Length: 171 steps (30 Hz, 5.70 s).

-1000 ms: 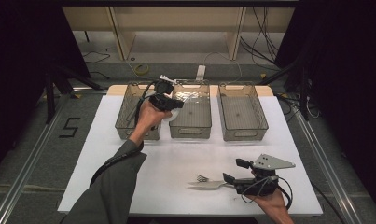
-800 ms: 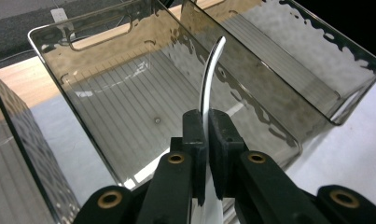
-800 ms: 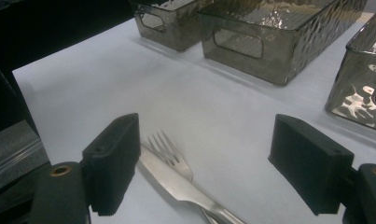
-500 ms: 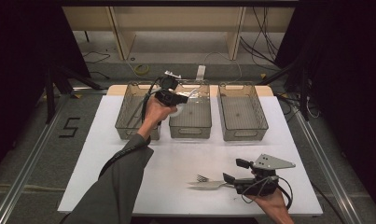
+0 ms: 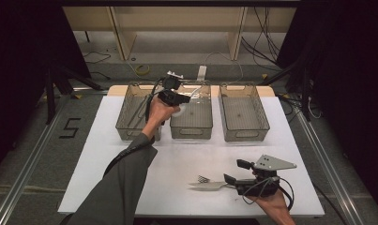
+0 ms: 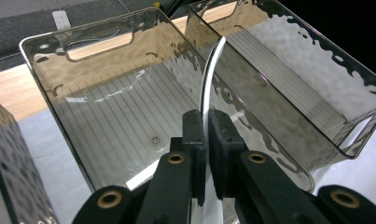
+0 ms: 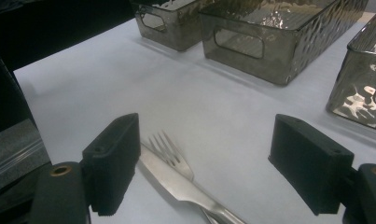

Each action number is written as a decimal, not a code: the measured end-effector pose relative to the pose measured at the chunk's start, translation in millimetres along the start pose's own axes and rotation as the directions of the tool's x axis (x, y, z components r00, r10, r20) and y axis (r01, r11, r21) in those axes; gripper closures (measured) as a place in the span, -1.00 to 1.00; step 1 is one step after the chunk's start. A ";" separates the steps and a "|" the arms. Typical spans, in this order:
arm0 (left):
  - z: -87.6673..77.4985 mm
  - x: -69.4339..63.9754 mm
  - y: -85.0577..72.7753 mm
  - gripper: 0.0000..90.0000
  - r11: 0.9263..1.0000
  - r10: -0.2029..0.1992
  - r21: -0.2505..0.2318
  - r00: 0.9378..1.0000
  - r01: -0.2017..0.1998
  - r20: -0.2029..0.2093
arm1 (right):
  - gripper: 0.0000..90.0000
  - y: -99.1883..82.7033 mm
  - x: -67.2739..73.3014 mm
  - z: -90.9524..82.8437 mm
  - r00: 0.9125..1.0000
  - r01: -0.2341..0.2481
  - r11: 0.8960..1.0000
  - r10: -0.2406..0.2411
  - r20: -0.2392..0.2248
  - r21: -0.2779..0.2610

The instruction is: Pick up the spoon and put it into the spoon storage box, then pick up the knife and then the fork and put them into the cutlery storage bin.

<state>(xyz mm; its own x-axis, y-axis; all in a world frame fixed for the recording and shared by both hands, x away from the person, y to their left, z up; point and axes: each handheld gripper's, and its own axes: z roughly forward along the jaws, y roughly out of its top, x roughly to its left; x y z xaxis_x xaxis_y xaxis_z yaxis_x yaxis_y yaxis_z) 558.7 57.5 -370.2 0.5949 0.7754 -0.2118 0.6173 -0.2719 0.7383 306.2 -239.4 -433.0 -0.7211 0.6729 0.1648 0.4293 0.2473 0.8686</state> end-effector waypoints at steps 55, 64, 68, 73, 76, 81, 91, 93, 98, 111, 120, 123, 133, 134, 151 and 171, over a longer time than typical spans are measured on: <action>9.7 -5.7 -14.5 0.23 0.999 -0.014 0.030 0.999 0.014 0.032 | -0.44 -0.3 0.1 0.3 1.000 0.000 1.000 0.000 0.001 0.002; -20.5 -10.8 -26.8 -0.30 0.999 0.002 0.032 0.994 -0.006 0.106 | -0.44 -0.4 -0.1 0.5 1.000 0.003 1.000 -0.003 0.003 0.004; -32.0 -12.0 -40.2 -0.41 1.000 0.023 0.012 0.987 -0.026 0.156 | -0.44 -0.4 0.3 0.7 1.000 0.005 1.000 -0.005 -0.002 0.008; -42.4 -13.0 -58.9 -0.49 0.998 0.056 0.013 0.983 -0.059 0.173 | -0.44 0.2 0.3 0.9 1.000 0.009 1.000 -0.009 -0.005 0.016; -51.6 -13.4 -70.8 -0.50 0.996 0.088 -0.013 0.983 -0.087 0.162 | -0.44 1.2 -0.6 0.5 1.000 0.006 1.000 -0.005 -0.018 0.021; -60.3 -12.3 -83.4 -0.50 0.993 0.119 -0.024 0.982 -0.117 0.144 | -0.44 3.8 -1.6 3.3 0.999 0.026 0.997 -0.024 -0.026 0.067; -81.0 -13.4 -114.5 -0.50 0.988 0.140 -0.081 0.981 -0.130 0.132 | -0.44 8.7 -2.9 11.8 0.994 0.110 0.972 -0.105 -0.035 0.208; -85.8 -12.6 -121.0 -0.50 0.988 0.147 -0.073 0.982 -0.139 0.119 | -0.44 9.2 -5.6 13.2 0.992 0.122 0.964 -0.115 -0.042 0.237; -96.7 -8.3 -136.1 -0.51 0.989 0.130 -0.090 0.987 -0.121 0.096 | -0.43 13.1 -12.0 16.4 0.989 0.149 0.943 -0.142 -0.047 0.297; -108.5 -3.7 -155.9 -0.52 0.982 0.108 -0.162 0.990 -0.092 0.088 | -0.43 17.7 -21.4 26.8 0.983 0.185 0.906 -0.171 -0.072 0.380; -114.9 -3.6 -165.6 -0.54 0.980 0.102 -0.180 0.991 -0.084 0.091 | -0.42 20.5 -26.4 30.3 0.982 0.189 0.890 -0.174 -0.076 0.414; -116.8 -5.8 -168.9 -0.55 0.980 0.110 -0.176 0.990 -0.093 0.088 | -0.42 21.9 -27.9 31.7 0.980 0.196 0.879 -0.182 -0.074 0.435; -127.0 -10.3 -176.3 -0.56 0.976 0.129 -0.186 0.989 -0.113 0.072 | -0.40 26.5 -31.8 34.6 0.974 0.224 0.847 -0.207 -0.090 0.483; -128.1 -11.2 -177.1 -0.56 0.975 0.132 -0.188 0.989 -0.116 0.071 | -0.40 26.5 -32.0 34.5 0.974 0.224 0.845 -0.208 -0.087 0.485; -139.8 -14.1 -187.3 -0.59 0.972 0.132 -0.204 0.990 -0.119 0.052 | -0.32 21.7 -33.1 39.4 0.963 0.263 0.771 -0.246 -0.109 0.580; -142.9 -17.0 -193.3 -0.59 0.966 0.157 -0.216 0.987 -0.144 0.041 | -0.02 19.0 -32.4 42.3 0.947 0.311 0.696 -0.284 -0.150 0.647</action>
<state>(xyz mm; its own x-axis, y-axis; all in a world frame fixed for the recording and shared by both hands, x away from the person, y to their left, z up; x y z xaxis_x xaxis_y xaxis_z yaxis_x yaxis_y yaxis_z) 355.6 178.3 -417.8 0.7051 0.6989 -0.1199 0.3993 -0.2515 0.8817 360.7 -227.1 -441.6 -0.8866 0.4622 -0.0203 0.4261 0.8329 0.3532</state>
